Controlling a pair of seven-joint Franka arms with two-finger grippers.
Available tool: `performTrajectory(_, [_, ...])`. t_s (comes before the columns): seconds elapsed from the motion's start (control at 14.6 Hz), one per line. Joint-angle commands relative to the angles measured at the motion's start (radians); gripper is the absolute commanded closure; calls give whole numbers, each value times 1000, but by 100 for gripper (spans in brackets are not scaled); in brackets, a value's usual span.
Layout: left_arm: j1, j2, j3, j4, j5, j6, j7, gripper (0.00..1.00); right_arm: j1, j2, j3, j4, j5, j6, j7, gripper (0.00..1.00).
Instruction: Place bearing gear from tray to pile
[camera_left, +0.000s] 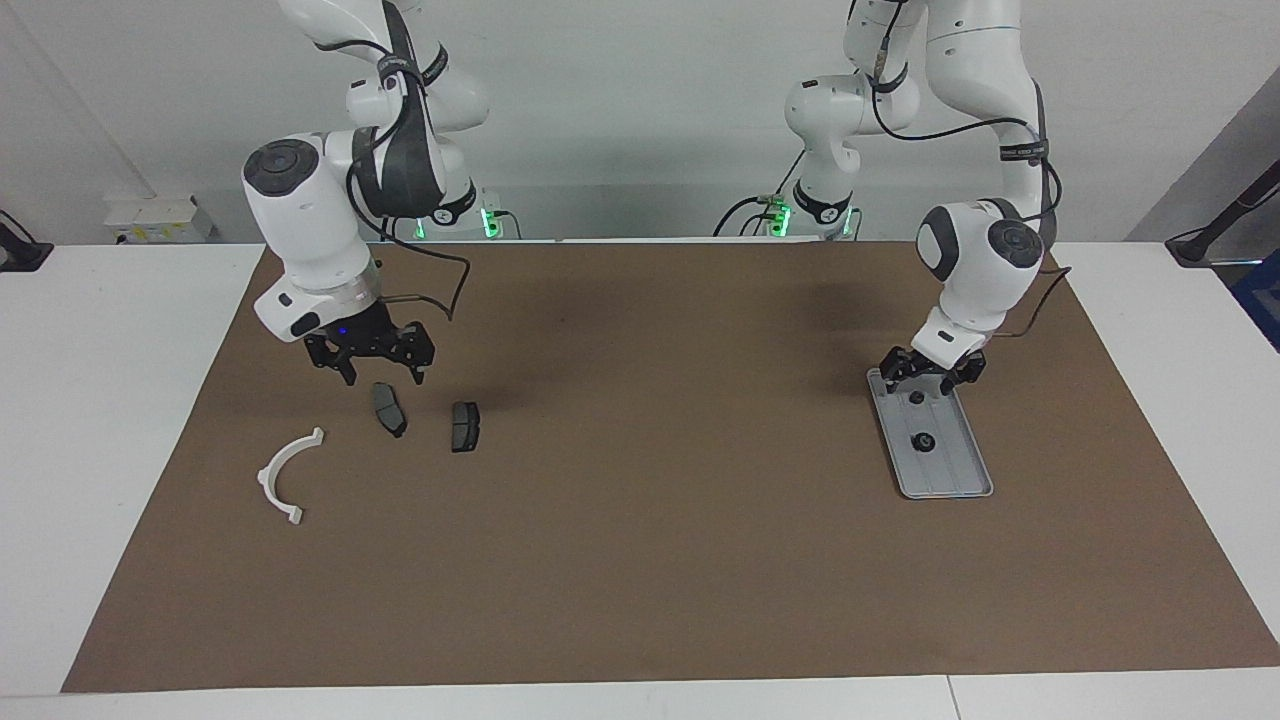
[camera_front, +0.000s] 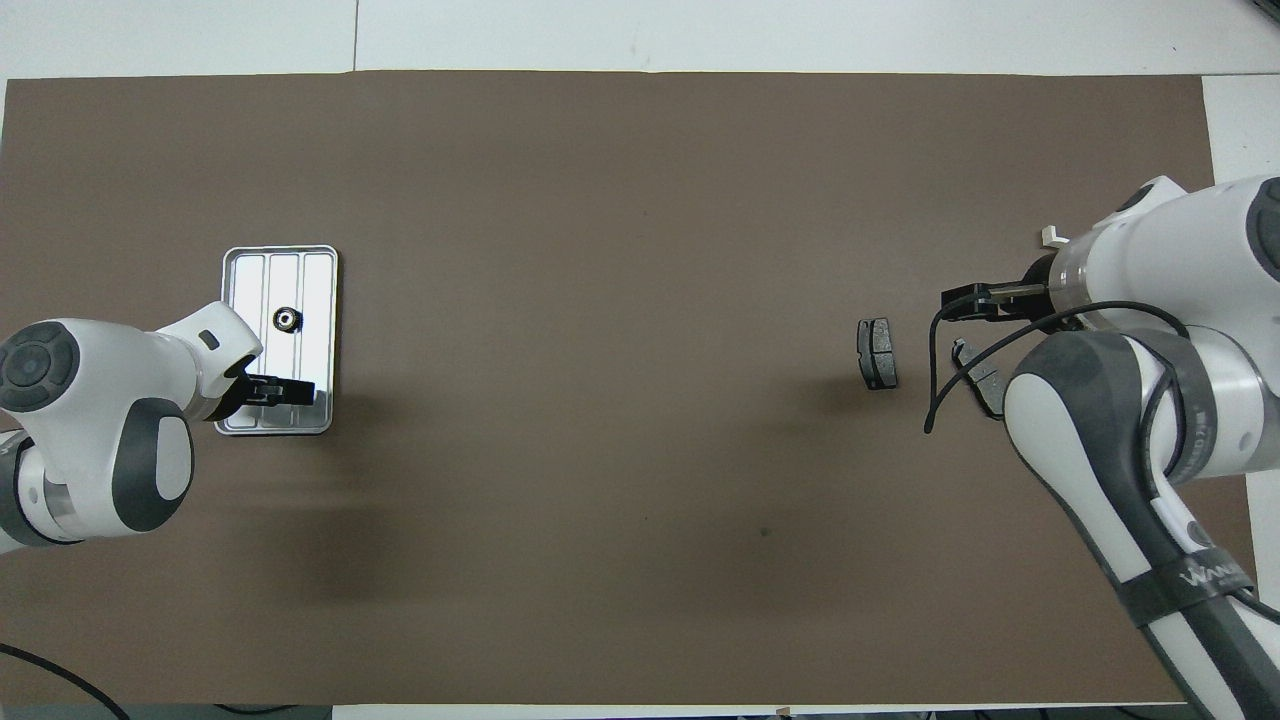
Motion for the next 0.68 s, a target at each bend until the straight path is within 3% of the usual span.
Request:
performTrajectory(0.0, [-26,10,12,-15,-5,44,-17,3,15,-17,-2,-13,8,12,36,0])
performTrajectory(0.27, [-34,10,12,-13,-5,46,-18,13,1,-10,-2,-3,8,16,37,0])
performTrajectory(0.41, [-34,10,12,-13,-5,48,-17,24,1,-2,-2,-7,8,38,48,0])
performTrajectory(0.62, [-34,12,12,-12,-5,46,-17,52,-19,-2,-2,-3,8,27,39,0])
